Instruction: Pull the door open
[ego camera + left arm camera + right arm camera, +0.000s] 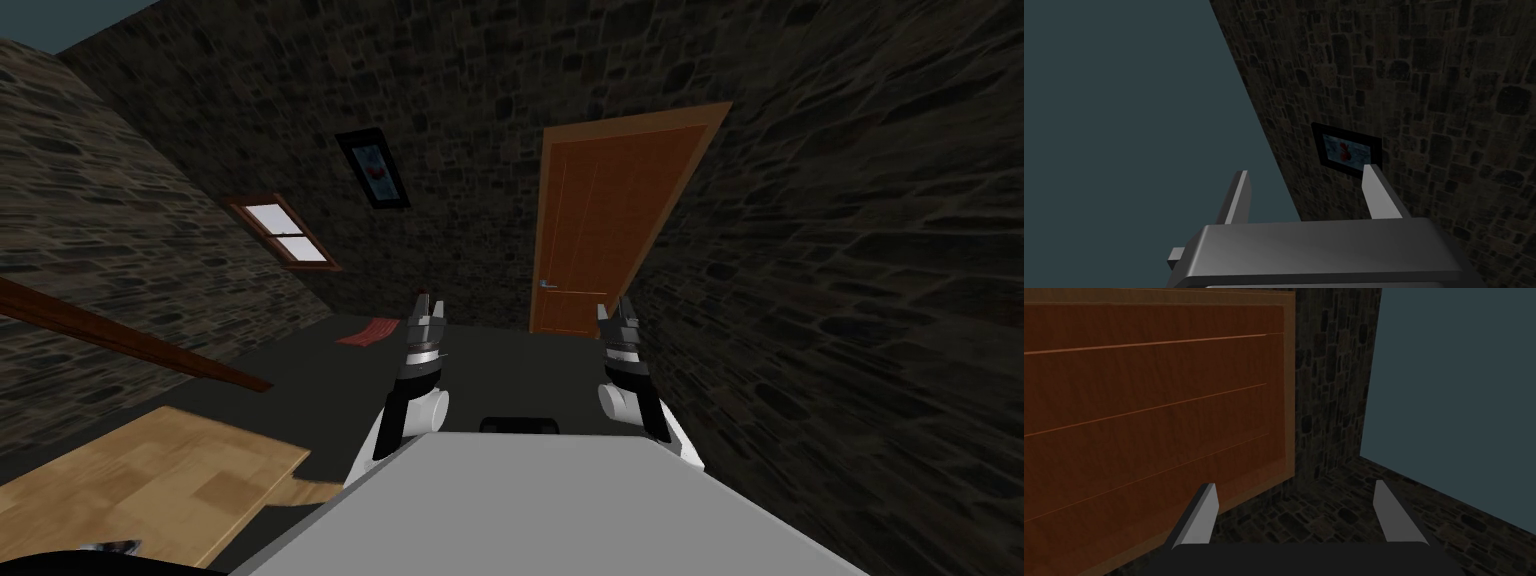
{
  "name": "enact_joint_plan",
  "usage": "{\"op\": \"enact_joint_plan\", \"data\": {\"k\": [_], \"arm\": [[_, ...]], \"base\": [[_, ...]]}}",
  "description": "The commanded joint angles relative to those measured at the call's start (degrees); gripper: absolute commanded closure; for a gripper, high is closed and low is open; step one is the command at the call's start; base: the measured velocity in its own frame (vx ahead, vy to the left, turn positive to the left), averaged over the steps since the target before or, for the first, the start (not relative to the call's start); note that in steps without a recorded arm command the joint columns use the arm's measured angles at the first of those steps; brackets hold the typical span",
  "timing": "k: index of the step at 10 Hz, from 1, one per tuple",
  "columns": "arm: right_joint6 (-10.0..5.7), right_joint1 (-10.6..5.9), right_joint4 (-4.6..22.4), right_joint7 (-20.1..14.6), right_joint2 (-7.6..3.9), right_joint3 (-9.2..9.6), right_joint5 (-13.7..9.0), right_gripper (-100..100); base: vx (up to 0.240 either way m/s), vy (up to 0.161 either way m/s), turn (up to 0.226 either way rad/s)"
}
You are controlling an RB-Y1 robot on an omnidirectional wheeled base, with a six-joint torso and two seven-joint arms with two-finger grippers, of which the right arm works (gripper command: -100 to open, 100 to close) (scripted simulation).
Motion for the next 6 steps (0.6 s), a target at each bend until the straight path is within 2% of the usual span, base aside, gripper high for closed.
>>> {"op": "enact_joint_plan", "data": {"k": [1,6], "arm": [[-0.46,-1.09,2.8,0.26,-0.29,-0.07,-0.5,-100],[-2.02,-4.41,11.74,0.99,-1.03,-0.21,-2.1,-100]], "base": [[0.097,-0.011,0.041],[0.097,-0.009,0.037]]}}
